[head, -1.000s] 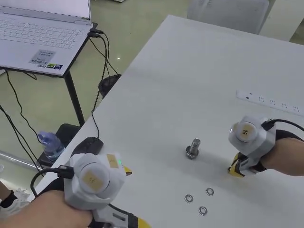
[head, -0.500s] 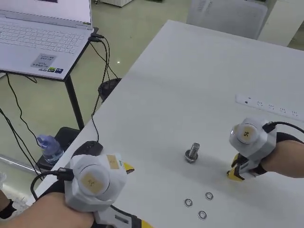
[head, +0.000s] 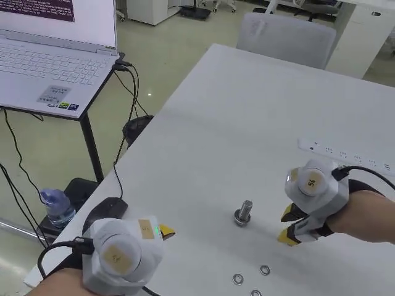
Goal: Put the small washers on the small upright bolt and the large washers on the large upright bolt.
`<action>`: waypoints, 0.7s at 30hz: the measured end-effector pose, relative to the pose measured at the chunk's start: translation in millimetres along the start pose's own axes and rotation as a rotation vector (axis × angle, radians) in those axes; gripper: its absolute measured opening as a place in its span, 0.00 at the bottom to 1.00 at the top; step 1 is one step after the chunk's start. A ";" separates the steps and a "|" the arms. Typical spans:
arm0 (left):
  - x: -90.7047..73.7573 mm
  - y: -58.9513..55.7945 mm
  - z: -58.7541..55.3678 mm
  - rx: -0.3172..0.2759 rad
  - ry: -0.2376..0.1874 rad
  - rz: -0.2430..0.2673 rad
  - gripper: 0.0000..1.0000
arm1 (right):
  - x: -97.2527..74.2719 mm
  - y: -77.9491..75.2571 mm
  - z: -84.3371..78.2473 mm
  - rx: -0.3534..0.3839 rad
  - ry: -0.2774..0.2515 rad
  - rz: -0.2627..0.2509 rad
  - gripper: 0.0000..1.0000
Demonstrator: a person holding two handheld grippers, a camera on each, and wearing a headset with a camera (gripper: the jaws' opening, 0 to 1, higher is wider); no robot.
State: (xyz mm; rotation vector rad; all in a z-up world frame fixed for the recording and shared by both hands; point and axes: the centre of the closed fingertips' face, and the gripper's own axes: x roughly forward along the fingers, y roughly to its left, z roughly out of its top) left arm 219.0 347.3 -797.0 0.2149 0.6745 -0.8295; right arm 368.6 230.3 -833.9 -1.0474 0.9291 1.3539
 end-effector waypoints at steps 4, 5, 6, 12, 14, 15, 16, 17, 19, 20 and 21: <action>-0.7 0.3 2.0 0.008 -0.003 0.009 0.91 | 0.8 10.8 5.3 -0.014 -0.016 0.018 0.29; -1.0 0.9 2.6 0.008 -0.005 0.011 0.91 | 1.3 13.7 6.6 -0.019 -0.020 0.020 0.30; -1.3 1.5 3.0 0.010 -0.006 0.015 0.91 | 1.6 16.4 6.9 -0.024 -0.022 0.021 0.30; -3.4 0.1 3.6 0.014 0.004 0.021 0.90 | -1.3 31.6 9.4 -0.048 -0.031 0.030 0.30; -3.4 -0.5 4.4 0.013 0.000 0.022 0.90 | -0.9 35.2 9.1 -0.057 -0.031 0.031 0.29; -3.0 -0.8 4.1 0.012 0.000 0.021 0.90 | -0.7 36.7 9.2 -0.059 -0.033 0.032 0.29; -2.6 -1.4 3.4 0.011 0.002 0.021 0.90 | 0.0 38.7 9.2 -0.059 -0.035 0.035 0.29; -2.3 -1.5 2.8 0.011 0.005 0.021 0.90 | 0.4 40.4 9.2 -0.059 -0.037 0.038 0.29; -2.1 -2.7 2.2 0.011 0.007 0.019 0.90 | 1.6 43.5 9.4 -0.059 -0.040 0.038 0.29; -2.0 -3.1 2.1 0.009 0.007 0.019 0.90 | 1.9 45.0 9.6 -0.056 -0.040 0.038 0.29; -1.8 -3.8 1.5 0.008 0.009 0.015 0.89 | 2.5 46.4 10.1 -0.057 -0.045 0.033 0.29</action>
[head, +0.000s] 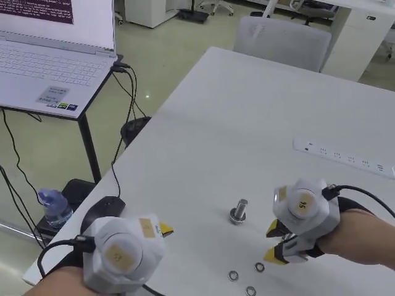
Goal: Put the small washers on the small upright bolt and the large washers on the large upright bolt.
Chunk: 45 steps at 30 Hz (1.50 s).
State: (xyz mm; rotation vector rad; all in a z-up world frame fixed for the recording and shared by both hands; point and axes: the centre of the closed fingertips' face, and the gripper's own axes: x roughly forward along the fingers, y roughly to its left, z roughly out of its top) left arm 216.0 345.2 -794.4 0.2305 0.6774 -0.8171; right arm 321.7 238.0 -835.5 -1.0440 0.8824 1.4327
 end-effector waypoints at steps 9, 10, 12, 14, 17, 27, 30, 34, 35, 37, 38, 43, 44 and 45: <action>-3.9 3.5 -2.3 0.003 0.007 0.003 0.87 | 15.3 13.1 -4.5 -0.023 0.024 0.016 0.28; -5.1 4.5 -3.0 0.004 0.009 0.005 0.87 | 17.8 13.1 -5.0 -0.023 0.029 0.017 0.28; -7.0 6.6 -4.1 0.000 0.010 0.009 0.85 | 22.1 13.9 -5.5 -0.020 0.032 0.020 0.28; -7.2 8.2 -4.4 0.002 0.007 0.014 0.85 | 25.9 13.9 -7.2 -0.023 0.038 0.018 0.27; -6.1 7.3 -6.4 0.000 0.015 0.009 0.85 | 32.7 14.3 -14.7 -0.028 0.061 0.016 0.27; -3.0 3.1 -12.7 -0.016 0.025 -0.005 0.83 | 37.7 13.7 -20.7 -0.008 0.059 0.018 0.27; -2.3 3.8 -13.5 -0.018 0.029 -0.006 0.82 | 38.5 14.5 -20.5 -0.005 0.056 0.022 0.26; -2.1 3.6 -12.8 -0.021 0.027 -0.007 0.81 | 38.3 14.5 -19.8 -0.002 0.049 0.024 0.26; -1.9 3.6 -13.1 -0.021 0.028 -0.006 0.81 | 38.6 14.5 -19.7 -0.001 0.051 0.025 0.26; -1.6 3.1 -13.8 -0.020 0.031 -0.008 0.80 | 38.8 15.0 -19.4 -0.007 0.058 0.026 0.26; -1.5 2.9 -13.9 -0.020 0.031 -0.008 0.80 | 38.8 15.2 -19.2 -0.008 0.059 0.026 0.25; -1.3 2.2 -14.4 -0.019 0.034 -0.012 0.79 | 39.0 16.1 -18.5 -0.011 0.061 0.022 0.21; -1.1 2.1 -14.7 -0.018 0.035 -0.013 0.79 | 39.0 17.2 -18.2 -0.017 0.061 0.024 0.20; -1.0 2.1 -14.6 -0.018 0.035 -0.012 0.79 | 39.1 17.2 -18.1 -0.019 0.062 0.023 0.19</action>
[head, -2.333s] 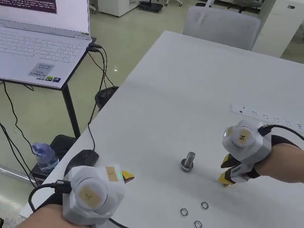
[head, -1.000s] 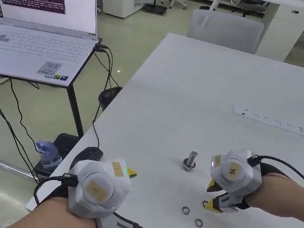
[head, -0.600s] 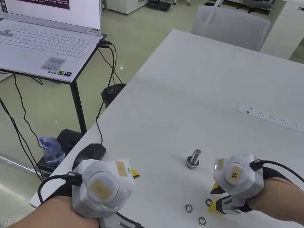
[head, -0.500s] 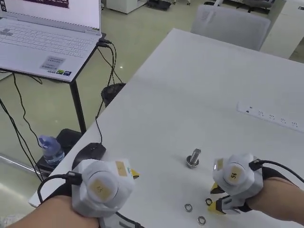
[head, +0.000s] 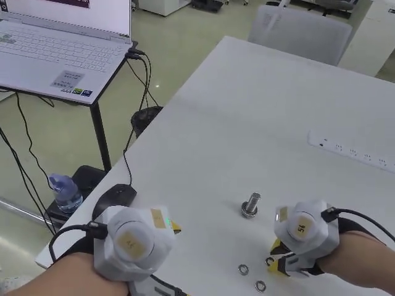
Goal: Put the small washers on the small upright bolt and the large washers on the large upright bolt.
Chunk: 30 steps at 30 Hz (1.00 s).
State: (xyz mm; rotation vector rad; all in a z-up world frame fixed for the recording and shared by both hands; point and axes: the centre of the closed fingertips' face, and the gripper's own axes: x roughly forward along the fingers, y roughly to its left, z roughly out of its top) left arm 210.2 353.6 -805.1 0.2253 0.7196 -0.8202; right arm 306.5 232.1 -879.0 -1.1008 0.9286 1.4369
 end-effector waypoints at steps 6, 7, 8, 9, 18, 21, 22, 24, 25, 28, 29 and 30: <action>1.2 -1.5 -1.1 0.004 0.008 -0.006 0.78 | 0.7 -0.8 0.9 0.005 0.047 -0.009 0.14; 1.2 -1.3 -0.8 0.005 0.006 -0.006 0.78 | 1.2 -1.1 0.7 0.004 0.054 -0.010 0.14; 0.9 -1.0 0.6 0.007 0.001 -0.006 0.77 | 1.7 -1.9 0.3 0.009 0.062 -0.013 0.14; 0.6 -0.8 1.3 0.007 0.001 -0.005 0.77 | 1.9 -1.6 0.4 0.012 0.065 -0.014 0.14; -0.7 0.2 7.2 0.017 -0.004 0.000 0.77 | 1.2 -3.2 -0.8 0.081 0.043 -0.026 0.13; -0.2 1.2 6.5 0.016 0.000 0.006 0.77 | 1.2 -4.0 -0.5 0.099 0.043 -0.030 0.12; -0.2 1.3 6.5 0.016 0.001 0.009 0.78 | 0.8 -4.1 -0.6 0.103 0.041 -0.030 0.12; -0.9 1.1 7.5 0.017 0.001 0.013 0.79 | -2.8 -3.8 0.3 0.132 0.026 -0.025 0.12; -1.1 1.4 8.1 0.020 -0.001 0.015 0.79 | -4.7 -4.4 -0.3 0.136 0.025 -0.028 0.12; -1.4 3.6 9.6 0.019 -0.007 0.025 0.80 | -12.8 -3.4 -6.5 0.159 0.029 -0.028 0.12; -1.3 4.0 9.6 0.016 -0.007 0.026 0.80 | -15.4 -3.5 -8.1 0.166 0.026 -0.030 0.12; -1.0 4.5 9.7 0.015 -0.006 0.028 0.80 | -19.2 -3.9 -11.3 0.180 0.024 -0.033 0.12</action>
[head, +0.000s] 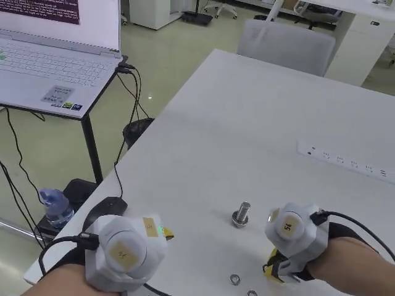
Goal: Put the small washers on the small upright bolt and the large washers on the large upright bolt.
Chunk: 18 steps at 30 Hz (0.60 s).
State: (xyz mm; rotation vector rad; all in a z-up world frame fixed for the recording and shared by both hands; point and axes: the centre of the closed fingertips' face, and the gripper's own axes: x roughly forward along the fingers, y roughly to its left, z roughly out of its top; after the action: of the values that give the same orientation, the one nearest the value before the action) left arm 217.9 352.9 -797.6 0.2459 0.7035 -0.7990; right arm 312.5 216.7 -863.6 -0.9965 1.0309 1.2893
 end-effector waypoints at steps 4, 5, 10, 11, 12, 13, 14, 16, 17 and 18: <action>0.9 -0.8 1.0 0.006 -0.002 -0.001 0.81 | -12.5 -6.1 -12.1 0.049 -0.012 -0.018 0.12; 1.1 -1.0 1.0 0.007 -0.002 -0.002 0.82 | -14.3 -6.8 -14.6 0.058 -0.014 -0.019 0.12; 2.9 -1.1 1.3 0.008 -0.002 -0.007 0.83 | -24.0 -11.7 -33.8 0.096 -0.003 -0.026 0.12; 3.4 -1.4 1.3 0.010 -0.002 -0.010 0.83 | -26.5 -14.3 -38.1 0.103 0.001 -0.032 0.12; 3.8 -1.2 0.9 0.012 0.000 -0.011 0.84 | -27.5 -15.3 -39.5 0.106 0.002 -0.035 0.12; 4.4 -1.1 0.0 0.016 0.005 -0.013 0.84 | -30.0 -18.1 -42.9 0.114 0.003 -0.040 0.12; 4.7 -1.2 -0.3 0.018 0.007 -0.016 0.84 | -31.7 -19.7 -44.7 0.122 0.003 -0.042 0.12; 5.3 -0.9 0.3 0.018 0.009 -0.017 0.85 | -36.4 -24.2 -47.4 0.132 0.000 -0.052 0.12; 5.9 -0.7 1.5 0.018 0.006 -0.017 0.86 | -38.5 -26.7 -48.6 0.137 0.003 -0.058 0.12; 6.3 -0.6 2.2 0.018 0.004 -0.018 0.86 | -39.7 -28.6 -49.0 0.140 0.004 -0.060 0.12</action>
State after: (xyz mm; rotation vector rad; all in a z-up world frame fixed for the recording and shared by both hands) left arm 221.5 347.9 -800.1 0.2584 0.7035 -0.8224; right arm 338.9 158.3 -837.6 -0.9170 1.0708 1.1503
